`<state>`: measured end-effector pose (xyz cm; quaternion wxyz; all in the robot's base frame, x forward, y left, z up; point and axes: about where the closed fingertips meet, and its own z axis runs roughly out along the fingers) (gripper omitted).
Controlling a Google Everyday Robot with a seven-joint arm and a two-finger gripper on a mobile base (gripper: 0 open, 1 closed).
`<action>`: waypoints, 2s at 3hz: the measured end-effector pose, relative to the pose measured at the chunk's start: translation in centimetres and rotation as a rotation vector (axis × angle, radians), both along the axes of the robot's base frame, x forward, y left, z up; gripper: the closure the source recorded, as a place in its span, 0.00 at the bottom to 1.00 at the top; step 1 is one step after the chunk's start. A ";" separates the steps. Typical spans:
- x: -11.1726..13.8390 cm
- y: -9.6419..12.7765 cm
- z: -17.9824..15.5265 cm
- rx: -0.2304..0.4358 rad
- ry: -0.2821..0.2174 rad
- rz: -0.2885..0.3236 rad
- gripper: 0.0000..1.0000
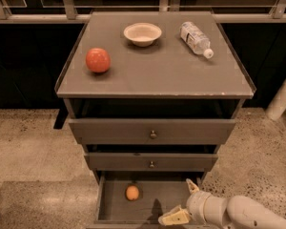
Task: Pick orange from bottom drawer and place on counter
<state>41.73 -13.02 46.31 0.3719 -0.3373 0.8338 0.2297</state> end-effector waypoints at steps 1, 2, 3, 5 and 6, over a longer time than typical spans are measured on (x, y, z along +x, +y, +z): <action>1.9 -0.5 -4.1 0.001 -0.004 -0.041 0.00; 3.8 0.3 -8.4 0.034 -0.020 -0.051 0.00; 5.3 2.0 -12.2 0.083 -0.018 -0.032 0.00; 5.3 1.5 -13.8 0.087 -0.024 -0.092 0.00; 6.8 2.4 -16.9 0.071 -0.046 -0.101 0.00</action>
Offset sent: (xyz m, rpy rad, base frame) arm 0.0612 0.0110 -0.1384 0.0779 -0.0396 -0.0675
